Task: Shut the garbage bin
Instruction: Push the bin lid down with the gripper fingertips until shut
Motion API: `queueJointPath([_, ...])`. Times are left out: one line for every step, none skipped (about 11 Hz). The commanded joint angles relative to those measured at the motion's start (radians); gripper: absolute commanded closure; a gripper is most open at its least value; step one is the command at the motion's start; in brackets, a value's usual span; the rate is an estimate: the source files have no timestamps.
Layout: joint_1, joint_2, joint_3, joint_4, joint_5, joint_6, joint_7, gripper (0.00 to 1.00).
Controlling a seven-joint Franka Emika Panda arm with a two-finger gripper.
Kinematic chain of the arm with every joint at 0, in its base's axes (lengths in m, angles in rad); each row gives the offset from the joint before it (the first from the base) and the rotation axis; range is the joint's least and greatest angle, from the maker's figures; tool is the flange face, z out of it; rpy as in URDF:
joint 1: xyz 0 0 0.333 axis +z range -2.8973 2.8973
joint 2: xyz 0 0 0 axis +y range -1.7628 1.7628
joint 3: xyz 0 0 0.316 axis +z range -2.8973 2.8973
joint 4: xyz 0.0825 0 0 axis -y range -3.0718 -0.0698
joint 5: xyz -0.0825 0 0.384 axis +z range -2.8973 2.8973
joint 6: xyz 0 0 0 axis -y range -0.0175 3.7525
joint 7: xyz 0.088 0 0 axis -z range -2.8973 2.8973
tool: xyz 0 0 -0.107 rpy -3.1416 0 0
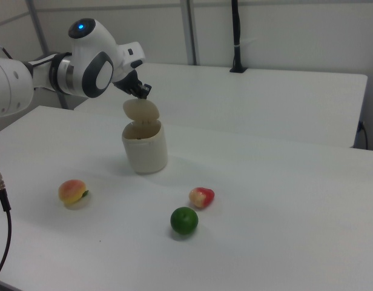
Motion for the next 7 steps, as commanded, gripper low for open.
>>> queueJointPath([-0.004, -0.086, -0.002, -0.078, -0.016, -0.133, 0.008, 1.0])
queueJointPath([-0.009, -0.095, -0.002, -0.078, -0.016, -0.168, -0.009, 1.0])
queueJointPath([-0.01, -0.098, -0.002, -0.078, -0.016, -0.205, -0.029, 1.0])
queueJointPath([-0.015, -0.098, -0.002, -0.078, -0.016, -0.233, -0.041, 1.0])
queueJointPath([-0.017, -0.098, -0.002, -0.08, -0.016, -0.241, -0.043, 1.0])
queueJointPath([-0.02, -0.098, -0.002, -0.089, -0.016, -0.242, -0.043, 1.0])
queueJointPath([-0.023, -0.098, -0.002, -0.097, -0.016, -0.242, -0.056, 1.0])
